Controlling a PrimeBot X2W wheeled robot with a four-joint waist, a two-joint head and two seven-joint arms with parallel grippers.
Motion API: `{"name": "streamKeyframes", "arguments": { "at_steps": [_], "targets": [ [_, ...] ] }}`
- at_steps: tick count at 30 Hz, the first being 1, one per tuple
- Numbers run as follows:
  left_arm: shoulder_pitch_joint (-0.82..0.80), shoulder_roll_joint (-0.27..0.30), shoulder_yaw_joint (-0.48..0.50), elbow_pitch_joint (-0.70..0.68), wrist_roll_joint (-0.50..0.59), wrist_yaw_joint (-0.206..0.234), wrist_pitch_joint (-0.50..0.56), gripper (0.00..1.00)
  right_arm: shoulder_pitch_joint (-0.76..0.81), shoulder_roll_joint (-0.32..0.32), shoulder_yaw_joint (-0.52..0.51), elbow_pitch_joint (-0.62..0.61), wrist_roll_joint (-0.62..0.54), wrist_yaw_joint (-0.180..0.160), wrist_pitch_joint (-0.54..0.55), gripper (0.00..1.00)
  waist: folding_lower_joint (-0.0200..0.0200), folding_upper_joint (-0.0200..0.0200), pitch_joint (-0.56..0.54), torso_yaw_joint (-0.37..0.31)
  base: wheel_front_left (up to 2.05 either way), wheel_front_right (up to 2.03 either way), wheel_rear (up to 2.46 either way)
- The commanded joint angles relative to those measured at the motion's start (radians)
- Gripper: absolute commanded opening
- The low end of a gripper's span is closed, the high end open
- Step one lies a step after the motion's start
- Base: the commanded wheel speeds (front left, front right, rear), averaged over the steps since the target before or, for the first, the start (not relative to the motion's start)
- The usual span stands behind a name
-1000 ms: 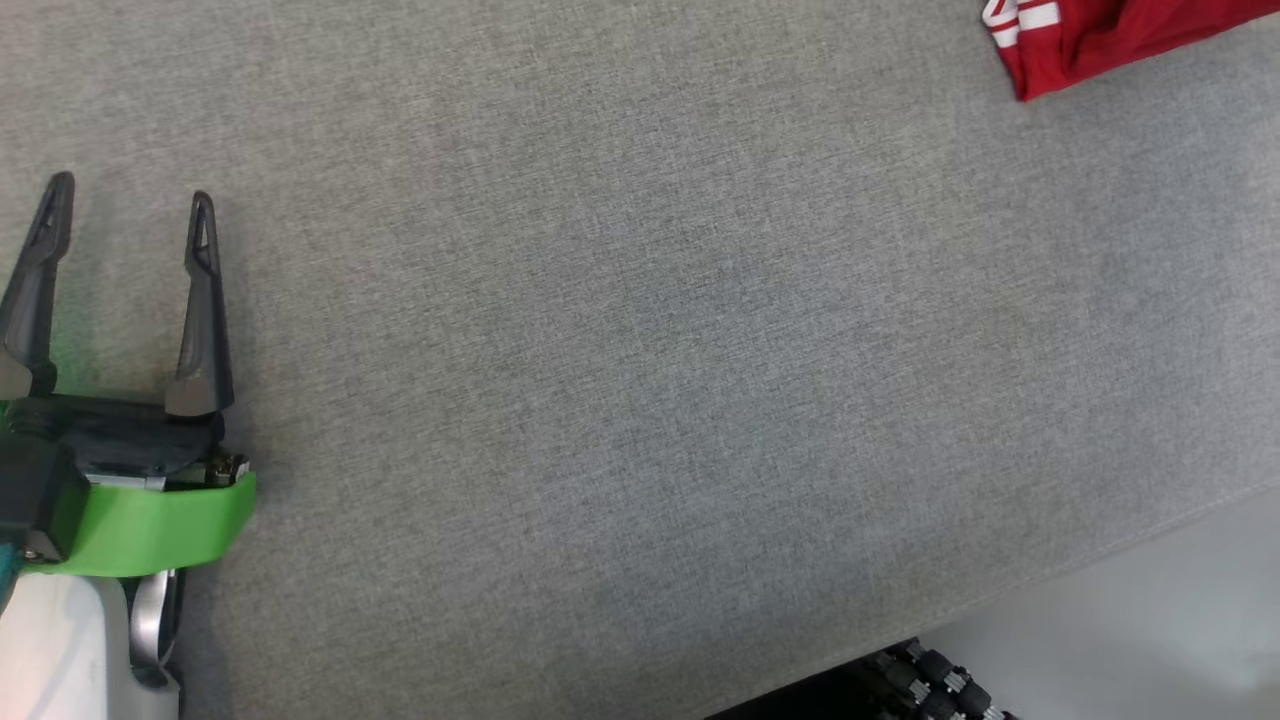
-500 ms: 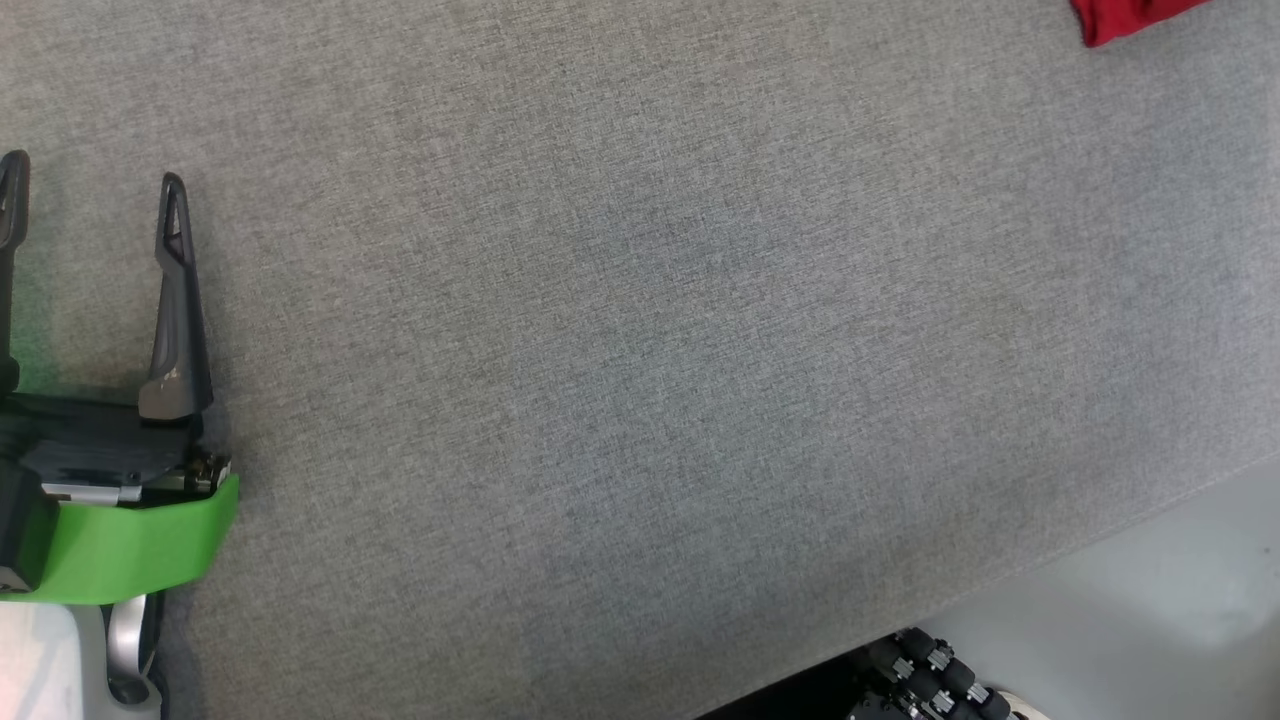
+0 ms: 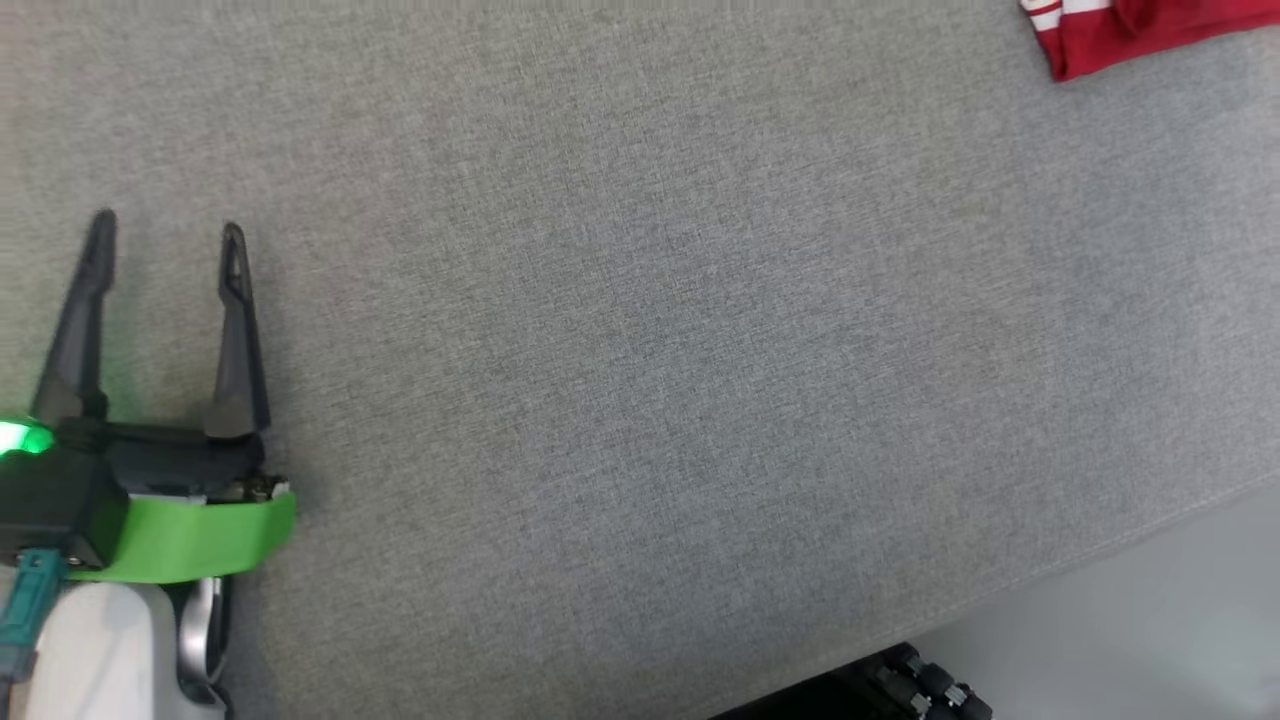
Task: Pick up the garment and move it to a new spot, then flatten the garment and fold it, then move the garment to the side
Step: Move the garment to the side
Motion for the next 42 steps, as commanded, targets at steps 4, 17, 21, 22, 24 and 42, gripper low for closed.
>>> {"name": "streamKeyframes", "arguments": {
  "at_steps": [4, 17, 21, 22, 24, 42],
  "targets": [
    [0.044, -0.033, -0.006, 0.063, -0.020, 0.006, -0.013, 1.00, 0.081, 0.053, -0.026, -0.078, -0.019, -0.002, -0.009, 1.00, 0.0000, 0.0000, -0.153, 0.073, 0.00, 0.00, 0.00],
    [0.143, -0.101, 0.040, 0.139, -0.046, -0.008, -0.015, 1.00, 0.521, 0.231, -0.162, -0.345, -0.054, -0.002, -0.009, 1.00, 0.0000, 0.0000, -0.384, 0.200, 0.00, 0.00, 0.00],
    [0.166, -0.117, 0.050, 0.162, -0.048, -0.014, -0.015, 1.00, 0.654, 0.282, -0.217, -0.390, -0.058, -0.002, -0.009, 1.00, 0.0000, 0.0000, -0.429, 0.232, 0.00, 0.00, 0.00],
    [0.171, -0.121, 0.052, 0.167, -0.048, -0.016, -0.015, 1.00, 0.683, 0.296, -0.228, -0.400, -0.058, -0.002, -0.009, 1.00, 0.0000, 0.0000, -0.439, 0.238, 0.00, 0.00, 0.00],
    [0.180, -0.127, 0.057, 0.179, -0.048, -0.018, -0.015, 1.00, 0.744, 0.320, -0.251, -0.424, -0.059, -0.002, -0.009, 1.00, 0.0000, 0.0000, -0.459, 0.251, 0.00, 0.00, 0.00],
    [0.255, -0.152, 0.078, 0.259, -0.036, -0.036, -0.016, 1.00, 1.171, 0.531, -0.375, -0.603, -0.080, -0.002, -0.009, 1.00, 0.0000, 0.0000, -0.633, 0.302, 0.00, 0.00, 0.00]
  ]
}}
